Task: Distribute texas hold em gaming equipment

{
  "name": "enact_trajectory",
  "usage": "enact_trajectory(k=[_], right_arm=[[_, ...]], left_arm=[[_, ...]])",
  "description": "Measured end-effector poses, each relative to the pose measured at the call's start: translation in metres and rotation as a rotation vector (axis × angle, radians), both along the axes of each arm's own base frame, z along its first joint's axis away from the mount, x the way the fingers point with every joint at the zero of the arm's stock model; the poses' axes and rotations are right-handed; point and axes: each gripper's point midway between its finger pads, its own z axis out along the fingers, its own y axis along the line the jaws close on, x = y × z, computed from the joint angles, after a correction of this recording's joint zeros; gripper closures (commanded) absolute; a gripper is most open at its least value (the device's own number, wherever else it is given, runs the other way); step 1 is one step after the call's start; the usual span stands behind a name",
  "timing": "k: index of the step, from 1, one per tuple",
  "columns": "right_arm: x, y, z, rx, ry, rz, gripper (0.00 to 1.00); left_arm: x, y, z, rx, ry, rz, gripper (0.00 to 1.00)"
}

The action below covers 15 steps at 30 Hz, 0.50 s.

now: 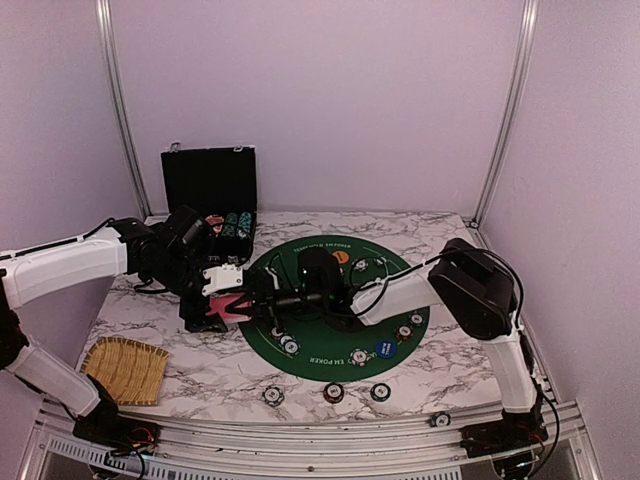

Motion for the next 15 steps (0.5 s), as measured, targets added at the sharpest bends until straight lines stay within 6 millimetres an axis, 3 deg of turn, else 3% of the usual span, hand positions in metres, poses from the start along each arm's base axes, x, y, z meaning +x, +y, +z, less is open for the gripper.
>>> enact_trajectory(k=[8, 15], right_arm=[[0.000, 0.000, -0.005, -0.017, 0.011, 0.000, 1.00], [0.000, 0.000, -0.013, -0.028, 0.019, 0.000, 1.00]], left_arm=[[-0.003, 0.001, 0.000, 0.015, 0.015, -0.020, 0.19], [-0.002, -0.003, 0.002, 0.010, 0.020, -0.035, 0.19]])
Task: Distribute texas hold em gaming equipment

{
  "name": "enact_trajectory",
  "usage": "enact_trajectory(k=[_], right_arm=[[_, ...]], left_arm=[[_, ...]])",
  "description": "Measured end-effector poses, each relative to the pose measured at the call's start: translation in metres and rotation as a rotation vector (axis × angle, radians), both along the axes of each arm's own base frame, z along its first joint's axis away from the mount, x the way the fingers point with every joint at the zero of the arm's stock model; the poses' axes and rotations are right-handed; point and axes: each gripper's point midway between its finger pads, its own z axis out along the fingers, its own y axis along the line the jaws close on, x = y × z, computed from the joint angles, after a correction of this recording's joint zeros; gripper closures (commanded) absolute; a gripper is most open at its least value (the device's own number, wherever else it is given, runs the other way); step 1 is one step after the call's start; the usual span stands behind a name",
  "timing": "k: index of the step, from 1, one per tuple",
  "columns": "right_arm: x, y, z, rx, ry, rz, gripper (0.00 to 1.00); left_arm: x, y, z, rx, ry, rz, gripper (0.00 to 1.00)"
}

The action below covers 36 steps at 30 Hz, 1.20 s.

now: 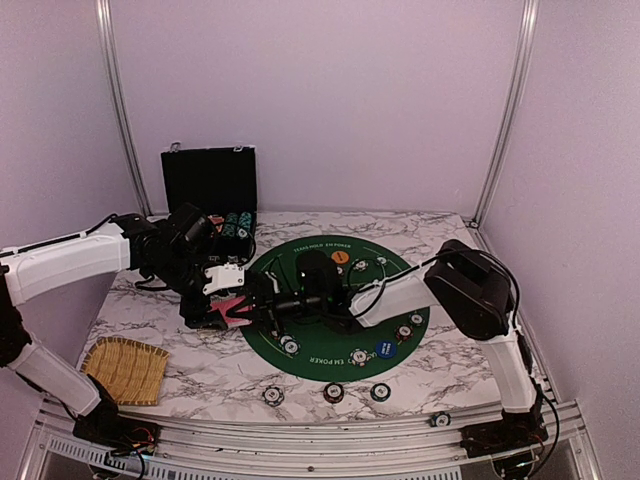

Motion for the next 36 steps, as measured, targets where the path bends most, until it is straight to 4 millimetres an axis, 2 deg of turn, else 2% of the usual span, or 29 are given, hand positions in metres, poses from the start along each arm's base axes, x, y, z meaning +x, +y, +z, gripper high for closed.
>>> enact_trajectory(k=[7, 15, 26, 31, 36], right_arm=[[0.000, 0.000, -0.011, -0.015, 0.015, 0.000, 1.00], [0.001, 0.004, -0.001, 0.012, 0.003, 0.004, 1.00], [-0.003, 0.005, 0.002, 0.021, 0.002, 0.015, 1.00], [-0.004, 0.006, 0.002, 0.023, 0.003, 0.017, 1.00], [-0.005, 0.006, 0.003, 0.024, 0.006, 0.018, 1.00]], left_arm=[[-0.006, -0.001, -0.001, 0.001, 0.020, -0.017, 0.14], [-0.008, -0.001, -0.006, 0.008, 0.037, -0.022, 0.09], [-0.008, -0.001, -0.010, 0.021, 0.047, -0.025, 0.31], [-0.008, 0.000, -0.011, 0.021, 0.048, -0.024, 0.18], [-0.011, -0.002, -0.012, 0.013, 0.059, -0.040, 0.11]])
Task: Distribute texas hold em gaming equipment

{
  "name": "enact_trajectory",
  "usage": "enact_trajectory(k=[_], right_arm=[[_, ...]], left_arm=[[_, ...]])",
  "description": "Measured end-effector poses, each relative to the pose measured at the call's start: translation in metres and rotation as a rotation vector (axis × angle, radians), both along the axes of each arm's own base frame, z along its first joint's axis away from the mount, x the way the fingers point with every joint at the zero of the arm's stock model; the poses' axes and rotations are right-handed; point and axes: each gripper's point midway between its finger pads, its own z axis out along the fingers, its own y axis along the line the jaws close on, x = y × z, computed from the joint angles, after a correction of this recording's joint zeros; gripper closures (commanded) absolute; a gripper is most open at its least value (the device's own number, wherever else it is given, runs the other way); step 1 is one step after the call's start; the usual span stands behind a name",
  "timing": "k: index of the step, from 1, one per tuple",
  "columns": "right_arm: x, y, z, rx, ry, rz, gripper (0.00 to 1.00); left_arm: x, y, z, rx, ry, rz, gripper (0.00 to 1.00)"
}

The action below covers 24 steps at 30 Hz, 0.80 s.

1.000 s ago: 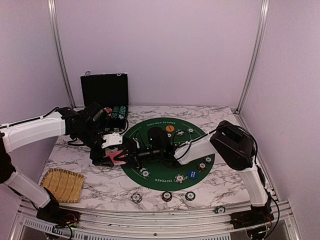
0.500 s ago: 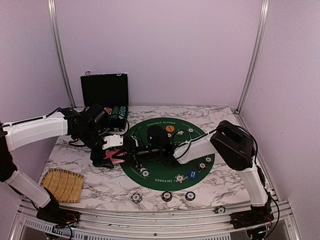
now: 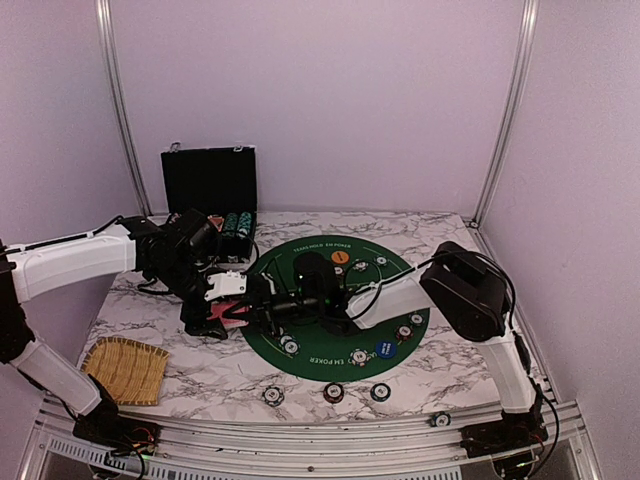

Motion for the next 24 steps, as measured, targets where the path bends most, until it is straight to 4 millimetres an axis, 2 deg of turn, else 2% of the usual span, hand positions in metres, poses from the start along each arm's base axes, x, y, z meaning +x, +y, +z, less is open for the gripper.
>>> enact_trajectory(k=[2, 5, 14, 16, 20, 24], right_arm=[[-0.0001, 0.0000, 0.0001, 0.000, 0.001, 0.000, 1.00], [0.0001, 0.0002, 0.0017, 0.007, -0.002, 0.000, 1.00], [-0.0019, 0.0008, 0.0028, 0.011, -0.003, 0.006, 0.99], [-0.0017, 0.0011, 0.0024, 0.011, -0.003, 0.003, 0.96], [-0.0016, 0.0012, 0.0025, 0.014, -0.003, 0.002, 0.91], [-0.0015, 0.0012, 0.0017, 0.013, -0.008, 0.003, 0.77]], left_arm=[[-0.0012, 0.0003, -0.0013, 0.001, 0.003, -0.004, 0.10], [-0.0025, 0.0013, -0.0035, 0.005, 0.007, -0.008, 0.13], [-0.0020, 0.0039, -0.0055, 0.017, 0.004, -0.004, 0.37], [-0.0013, 0.0049, -0.0056, 0.020, 0.005, 0.005, 0.42], [-0.0009, 0.0051, -0.0052, 0.021, 0.005, 0.009, 0.46], [-0.0009, 0.0052, -0.0053, 0.022, 0.004, 0.009, 0.53]])
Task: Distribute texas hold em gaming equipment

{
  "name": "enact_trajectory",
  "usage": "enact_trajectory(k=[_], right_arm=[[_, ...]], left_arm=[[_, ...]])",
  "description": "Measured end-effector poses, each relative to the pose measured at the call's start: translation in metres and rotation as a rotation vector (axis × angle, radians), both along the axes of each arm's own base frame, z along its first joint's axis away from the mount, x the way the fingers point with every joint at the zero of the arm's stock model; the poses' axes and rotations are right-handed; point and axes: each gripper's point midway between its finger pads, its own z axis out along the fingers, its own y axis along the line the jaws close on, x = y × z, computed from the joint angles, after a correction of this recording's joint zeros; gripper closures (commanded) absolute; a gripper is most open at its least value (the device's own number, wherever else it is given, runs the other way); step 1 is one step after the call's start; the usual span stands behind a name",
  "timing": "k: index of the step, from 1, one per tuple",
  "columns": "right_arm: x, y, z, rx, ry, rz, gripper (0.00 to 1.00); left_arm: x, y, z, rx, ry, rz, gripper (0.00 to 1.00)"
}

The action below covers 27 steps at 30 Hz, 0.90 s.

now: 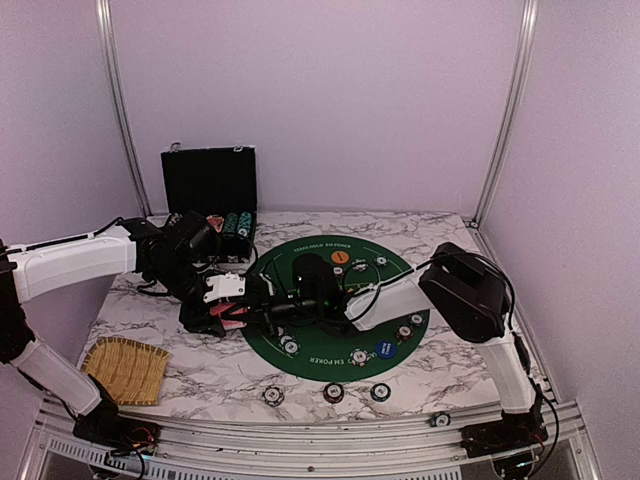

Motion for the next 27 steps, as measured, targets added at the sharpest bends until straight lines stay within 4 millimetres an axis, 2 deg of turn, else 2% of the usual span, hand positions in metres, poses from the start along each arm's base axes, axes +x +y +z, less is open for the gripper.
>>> enact_trajectory(k=[5, 7, 12, 27], right_arm=[[0.001, 0.001, -0.001, -0.003, -0.011, 0.001, 0.64], [0.002, 0.002, 0.000, -0.004, -0.016, -0.001, 0.62], [0.003, 0.003, 0.001, -0.008, -0.020, -0.005, 0.62], [0.007, 0.002, -0.015, -0.076, -0.040, -0.017, 0.62]], left_arm=[[-0.002, -0.001, 0.000, -0.001, 0.005, -0.014, 0.55], [-0.003, -0.001, 0.000, -0.002, 0.008, -0.017, 0.56], [-0.004, -0.001, 0.000, -0.001, 0.011, -0.017, 0.57], [-0.003, 0.003, -0.002, 0.020, 0.011, -0.010, 0.61]])
